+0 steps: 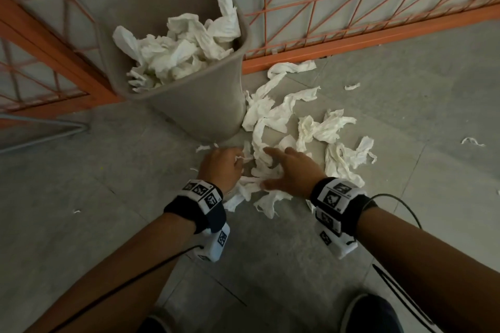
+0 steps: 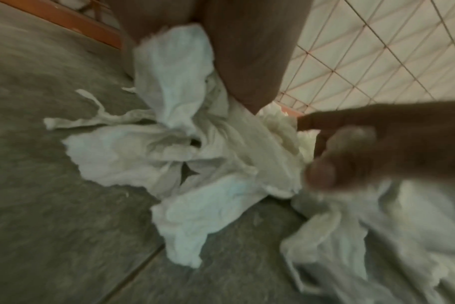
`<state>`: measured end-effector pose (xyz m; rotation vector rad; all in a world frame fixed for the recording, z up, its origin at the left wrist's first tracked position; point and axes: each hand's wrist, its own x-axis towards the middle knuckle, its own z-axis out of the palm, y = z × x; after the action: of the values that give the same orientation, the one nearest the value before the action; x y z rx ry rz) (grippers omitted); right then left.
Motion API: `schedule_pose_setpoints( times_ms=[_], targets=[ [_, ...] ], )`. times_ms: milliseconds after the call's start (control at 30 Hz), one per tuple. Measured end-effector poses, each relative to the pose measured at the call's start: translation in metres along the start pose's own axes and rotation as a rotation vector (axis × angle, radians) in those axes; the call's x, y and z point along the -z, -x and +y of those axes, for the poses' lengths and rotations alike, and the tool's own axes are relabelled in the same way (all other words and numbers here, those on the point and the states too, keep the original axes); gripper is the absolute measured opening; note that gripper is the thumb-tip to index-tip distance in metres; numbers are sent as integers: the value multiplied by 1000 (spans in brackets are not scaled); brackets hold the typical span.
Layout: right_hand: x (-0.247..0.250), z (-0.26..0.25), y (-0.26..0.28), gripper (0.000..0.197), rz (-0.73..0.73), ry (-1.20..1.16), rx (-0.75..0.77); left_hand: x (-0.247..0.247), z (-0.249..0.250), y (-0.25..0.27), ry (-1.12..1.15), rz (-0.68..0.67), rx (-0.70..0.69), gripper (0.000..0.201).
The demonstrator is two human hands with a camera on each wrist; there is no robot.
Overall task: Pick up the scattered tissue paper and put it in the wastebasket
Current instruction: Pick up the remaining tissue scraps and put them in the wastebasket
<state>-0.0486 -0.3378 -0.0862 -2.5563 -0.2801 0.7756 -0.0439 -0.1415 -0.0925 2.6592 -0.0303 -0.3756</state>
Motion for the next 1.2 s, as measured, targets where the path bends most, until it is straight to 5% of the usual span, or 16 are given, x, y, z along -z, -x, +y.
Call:
schedule_pose_setpoints(
  times_ms=[133, 333, 500, 667, 800, 933, 1100, 1200],
  targets=[
    [-13, 1, -1, 64, 15, 137, 39, 16, 6, 15, 129, 106, 67, 16],
    [-6, -6, -4, 47, 137, -56, 91, 33, 3, 35, 266, 276, 13, 37],
    [7, -5, 7, 35, 239, -218, 209, 41, 10, 47, 340, 237, 102, 22],
    [27, -2, 23, 8, 264, -456, 155, 59, 22, 59, 206, 236, 67, 27],
    [43, 2, 36, 19, 194, -563, -41, 59, 39, 69, 125, 110, 46, 25],
    [46, 12, 37, 7, 257, -468, -86, 52, 48, 68, 67, 15, 20, 24],
    [31, 26, 44, 46, 204, -295, -16, 41, 54, 58, 113, -65, -97, 20],
    [20, 32, 55, 48, 173, -274, -42, 26, 56, 51, 109, -116, -119, 25]
  ],
)
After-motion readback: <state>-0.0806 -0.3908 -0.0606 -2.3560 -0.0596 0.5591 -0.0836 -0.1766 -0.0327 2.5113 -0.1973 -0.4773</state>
